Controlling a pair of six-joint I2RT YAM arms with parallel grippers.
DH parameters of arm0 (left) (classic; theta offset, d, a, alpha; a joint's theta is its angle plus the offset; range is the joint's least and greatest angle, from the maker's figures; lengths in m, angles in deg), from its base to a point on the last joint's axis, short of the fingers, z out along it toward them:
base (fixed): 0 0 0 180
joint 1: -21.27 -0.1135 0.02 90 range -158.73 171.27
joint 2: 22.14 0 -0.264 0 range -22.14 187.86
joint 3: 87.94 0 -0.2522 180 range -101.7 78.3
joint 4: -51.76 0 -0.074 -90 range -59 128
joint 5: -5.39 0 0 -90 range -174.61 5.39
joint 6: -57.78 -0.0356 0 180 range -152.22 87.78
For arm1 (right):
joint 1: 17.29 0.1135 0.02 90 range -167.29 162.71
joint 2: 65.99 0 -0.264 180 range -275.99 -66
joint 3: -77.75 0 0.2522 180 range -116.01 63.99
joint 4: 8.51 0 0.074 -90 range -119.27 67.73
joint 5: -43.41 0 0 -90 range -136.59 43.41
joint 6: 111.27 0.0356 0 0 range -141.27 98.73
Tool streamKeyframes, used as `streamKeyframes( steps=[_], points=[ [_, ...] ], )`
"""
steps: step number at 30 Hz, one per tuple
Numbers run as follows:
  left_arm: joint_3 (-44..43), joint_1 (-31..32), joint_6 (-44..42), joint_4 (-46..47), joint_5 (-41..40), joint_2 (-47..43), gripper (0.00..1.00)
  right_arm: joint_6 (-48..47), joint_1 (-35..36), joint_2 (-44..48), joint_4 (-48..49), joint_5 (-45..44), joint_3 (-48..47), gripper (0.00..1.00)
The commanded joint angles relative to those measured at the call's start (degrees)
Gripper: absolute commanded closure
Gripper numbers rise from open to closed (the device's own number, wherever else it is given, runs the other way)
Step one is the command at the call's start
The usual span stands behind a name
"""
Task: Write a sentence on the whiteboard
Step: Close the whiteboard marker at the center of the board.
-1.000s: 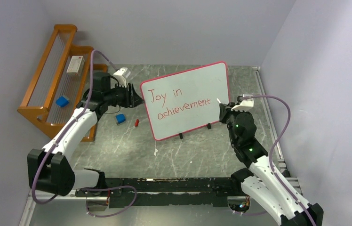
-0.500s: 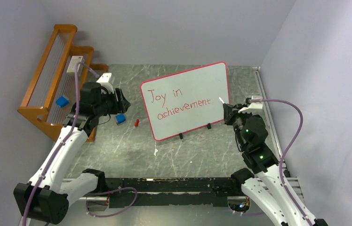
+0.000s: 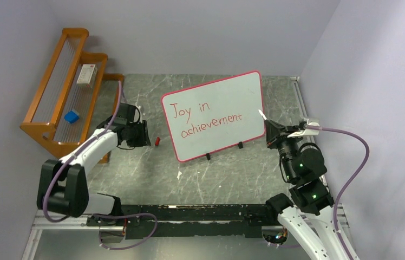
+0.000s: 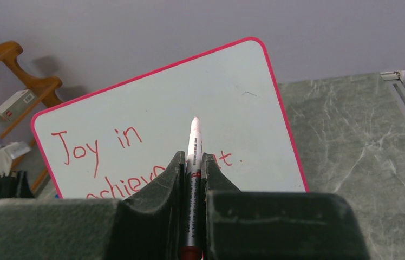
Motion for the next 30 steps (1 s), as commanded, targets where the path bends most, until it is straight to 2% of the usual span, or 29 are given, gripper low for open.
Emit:
streamKeyframes(
  steps=[1,7,16,26,30],
  points=[
    [-2.19,0.51,0.29,2.56,1.87,5.33,0.58,-0.9,-0.33,1.55,-0.53,-0.19,0.81,1.0],
    [-7.55,4.52,0.1,1.73,-2.76,14.15,0.58,-1.41,-0.29,1.85,-0.42,-0.1,0.47,1.0],
    [-13.94,7.89,-0.59,0.68,-6.63,22.15,0.58,-1.67,-0.07,1.43,-0.27,0.15,0.46,1.0],
    [-15.74,10.15,-1.29,-1.49,-10.4,27.2,0.6,-1.72,0.03,1.48,-0.23,-0.22,0.54,1.0],
    [-15.85,10.45,-1.41,-3.82,-12.86,27.73,0.65,-1.64,0.06,1.19,-0.09,0.03,0.55,1.0]
  ],
)
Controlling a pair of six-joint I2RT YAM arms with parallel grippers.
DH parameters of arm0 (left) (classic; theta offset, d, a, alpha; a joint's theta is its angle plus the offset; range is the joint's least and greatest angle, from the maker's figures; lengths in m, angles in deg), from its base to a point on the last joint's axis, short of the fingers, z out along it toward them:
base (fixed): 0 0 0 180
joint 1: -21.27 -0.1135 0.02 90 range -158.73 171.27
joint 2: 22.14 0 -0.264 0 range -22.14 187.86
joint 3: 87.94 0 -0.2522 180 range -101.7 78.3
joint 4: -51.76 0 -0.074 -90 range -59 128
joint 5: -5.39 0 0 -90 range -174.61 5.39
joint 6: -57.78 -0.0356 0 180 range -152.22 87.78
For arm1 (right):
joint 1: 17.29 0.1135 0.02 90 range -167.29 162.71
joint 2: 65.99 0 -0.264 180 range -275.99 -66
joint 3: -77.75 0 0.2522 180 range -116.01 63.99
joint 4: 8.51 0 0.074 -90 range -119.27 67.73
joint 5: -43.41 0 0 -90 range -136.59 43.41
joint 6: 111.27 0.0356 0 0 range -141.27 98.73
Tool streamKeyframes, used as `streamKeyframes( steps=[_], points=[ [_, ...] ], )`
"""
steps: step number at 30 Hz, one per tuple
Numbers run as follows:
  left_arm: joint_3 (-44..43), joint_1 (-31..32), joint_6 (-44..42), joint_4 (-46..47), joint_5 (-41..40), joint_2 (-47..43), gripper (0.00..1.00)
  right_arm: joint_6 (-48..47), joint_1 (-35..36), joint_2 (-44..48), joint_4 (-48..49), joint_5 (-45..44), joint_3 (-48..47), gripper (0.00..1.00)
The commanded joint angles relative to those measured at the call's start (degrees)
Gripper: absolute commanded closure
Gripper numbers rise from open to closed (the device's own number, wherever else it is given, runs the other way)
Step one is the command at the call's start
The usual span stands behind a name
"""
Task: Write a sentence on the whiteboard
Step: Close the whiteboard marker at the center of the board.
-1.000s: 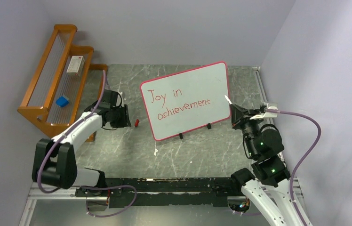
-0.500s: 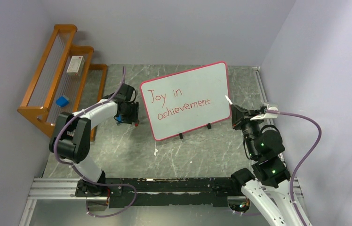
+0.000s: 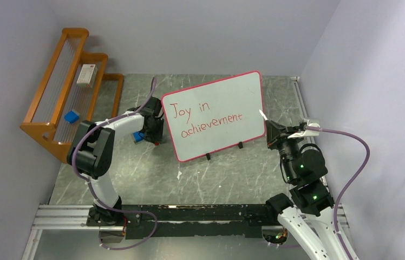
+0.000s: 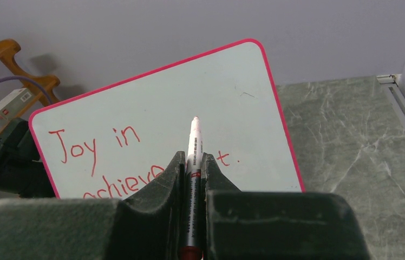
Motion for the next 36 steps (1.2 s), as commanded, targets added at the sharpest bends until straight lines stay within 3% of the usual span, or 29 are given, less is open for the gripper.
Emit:
streamKeyframes(
  steps=[1,15,29,36],
  points=[
    [-0.47,0.57,-0.78,-3.61,-4.03,0.78,0.67,-0.61,0.02,0.17,0.29,0.05,0.39,1.0],
    [2.32,0.57,-2.35,-4.5,-1.91,-2.96,0.95,-0.4,-0.01,0.1,0.78,0.75,0.99,1.0],
    [6.81,0.31,-3.19,-3.64,-4.16,-14.55,0.95,-0.34,-0.06,-2.71,1.36,5.79,1.2,1.0],
    [7.37,0.31,-5.68,-3.4,-3.74,-24.64,0.95,-0.5,-0.02,-5.77,3.63,15.35,0.36,1.0]
  ],
)
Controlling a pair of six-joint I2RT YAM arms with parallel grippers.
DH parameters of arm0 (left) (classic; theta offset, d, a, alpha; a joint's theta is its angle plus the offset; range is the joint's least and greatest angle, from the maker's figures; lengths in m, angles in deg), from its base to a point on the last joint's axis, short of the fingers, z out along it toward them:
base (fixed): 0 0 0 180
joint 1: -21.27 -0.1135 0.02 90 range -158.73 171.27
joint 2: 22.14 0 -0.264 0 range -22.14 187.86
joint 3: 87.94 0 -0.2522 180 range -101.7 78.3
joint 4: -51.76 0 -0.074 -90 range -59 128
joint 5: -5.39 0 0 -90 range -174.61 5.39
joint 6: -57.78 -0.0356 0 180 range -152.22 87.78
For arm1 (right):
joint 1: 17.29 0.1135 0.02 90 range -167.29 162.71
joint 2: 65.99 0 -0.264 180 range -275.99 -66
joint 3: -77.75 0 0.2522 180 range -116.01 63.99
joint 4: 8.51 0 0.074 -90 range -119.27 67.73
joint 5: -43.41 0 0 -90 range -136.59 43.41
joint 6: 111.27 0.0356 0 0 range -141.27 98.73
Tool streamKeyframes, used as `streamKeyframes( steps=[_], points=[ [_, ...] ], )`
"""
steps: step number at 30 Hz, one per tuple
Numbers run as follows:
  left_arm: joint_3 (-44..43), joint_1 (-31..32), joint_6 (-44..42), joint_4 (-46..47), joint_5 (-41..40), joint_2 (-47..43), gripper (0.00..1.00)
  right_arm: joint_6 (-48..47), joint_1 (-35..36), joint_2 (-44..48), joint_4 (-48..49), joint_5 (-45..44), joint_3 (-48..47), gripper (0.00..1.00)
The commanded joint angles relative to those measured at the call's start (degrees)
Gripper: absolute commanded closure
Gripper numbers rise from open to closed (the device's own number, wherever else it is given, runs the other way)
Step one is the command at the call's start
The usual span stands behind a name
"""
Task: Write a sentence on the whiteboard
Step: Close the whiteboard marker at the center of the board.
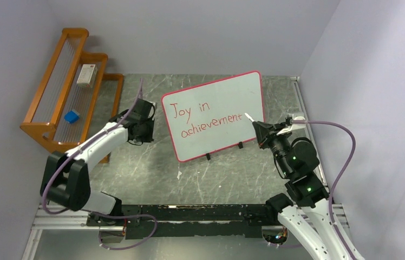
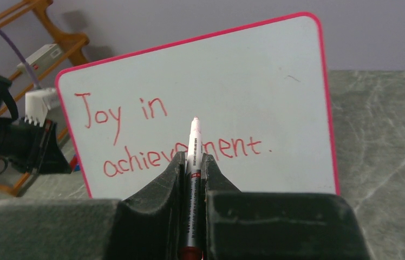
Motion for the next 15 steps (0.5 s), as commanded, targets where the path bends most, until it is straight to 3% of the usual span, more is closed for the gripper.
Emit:
streamKeyframes(
  steps=[1,9,15],
  points=[
    [0.18,0.09,-3.85,0.33,0.28,-7.57,0.95,0.31,0.01,-2.25,3.31,8.64,-0.28,1.0],
    [-2.33,1.57,-12.36,1.93,3.29,-22.02,0.95,4.61,0.01,-5.75,11.05,21.06,0.59,1.0],
    [-5.62,6.65,-22.36,2.28,4.67,-28.24,0.95,9.04,0.01,-8.76,20.11,27.76,1.57,1.0]
  ],
)
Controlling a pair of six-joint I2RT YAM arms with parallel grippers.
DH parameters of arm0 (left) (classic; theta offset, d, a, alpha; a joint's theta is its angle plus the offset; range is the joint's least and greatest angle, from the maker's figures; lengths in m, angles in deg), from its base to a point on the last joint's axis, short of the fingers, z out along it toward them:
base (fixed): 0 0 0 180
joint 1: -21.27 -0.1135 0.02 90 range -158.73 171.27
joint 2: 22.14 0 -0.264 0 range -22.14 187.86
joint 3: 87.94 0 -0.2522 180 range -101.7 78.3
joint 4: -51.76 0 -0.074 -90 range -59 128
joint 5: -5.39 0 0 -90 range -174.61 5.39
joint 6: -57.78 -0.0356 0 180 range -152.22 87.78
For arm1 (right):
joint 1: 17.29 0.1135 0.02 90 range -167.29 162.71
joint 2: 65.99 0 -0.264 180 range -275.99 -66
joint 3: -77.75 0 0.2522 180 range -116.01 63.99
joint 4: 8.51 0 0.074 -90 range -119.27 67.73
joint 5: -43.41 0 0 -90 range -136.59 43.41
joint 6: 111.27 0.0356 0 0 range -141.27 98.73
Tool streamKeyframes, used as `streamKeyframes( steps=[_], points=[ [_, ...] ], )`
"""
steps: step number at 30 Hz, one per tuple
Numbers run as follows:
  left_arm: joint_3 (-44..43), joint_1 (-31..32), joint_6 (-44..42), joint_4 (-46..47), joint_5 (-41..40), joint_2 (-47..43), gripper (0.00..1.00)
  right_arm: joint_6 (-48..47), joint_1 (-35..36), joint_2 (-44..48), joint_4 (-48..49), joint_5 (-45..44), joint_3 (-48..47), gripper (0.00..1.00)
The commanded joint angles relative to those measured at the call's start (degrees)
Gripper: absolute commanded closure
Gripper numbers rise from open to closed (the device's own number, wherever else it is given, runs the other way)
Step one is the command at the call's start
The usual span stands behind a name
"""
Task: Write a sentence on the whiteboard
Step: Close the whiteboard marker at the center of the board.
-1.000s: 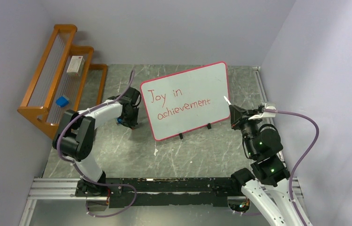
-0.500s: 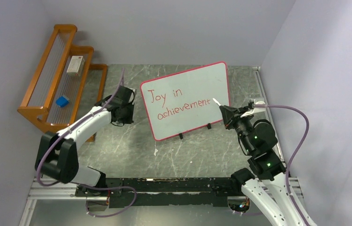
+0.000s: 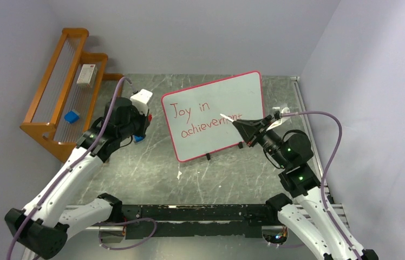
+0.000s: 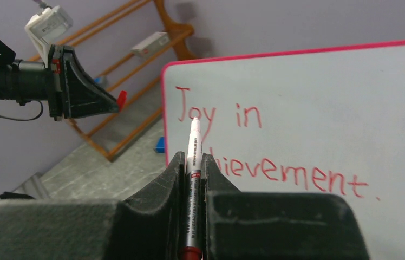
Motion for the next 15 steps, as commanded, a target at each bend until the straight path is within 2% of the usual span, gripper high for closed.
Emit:
streamKeyframes(
  steps=[1,7,15],
  points=[
    [-3.83,4.05,-10.12,1.51,1.93,-3.37,0.95,4.95,-0.04,-1.47,10.33,7.83,1.71,1.0],
    [-6.11,7.95,-20.46,2.98,2.66,-4.95,0.95,9.47,-0.03,-2.97,18.5,11.89,3.45,1.0],
    [-8.92,11.74,-35.68,5.23,6.56,-3.53,0.95,11.16,-0.03,-5.26,23.88,15.1,3.86,1.0]
  ],
)
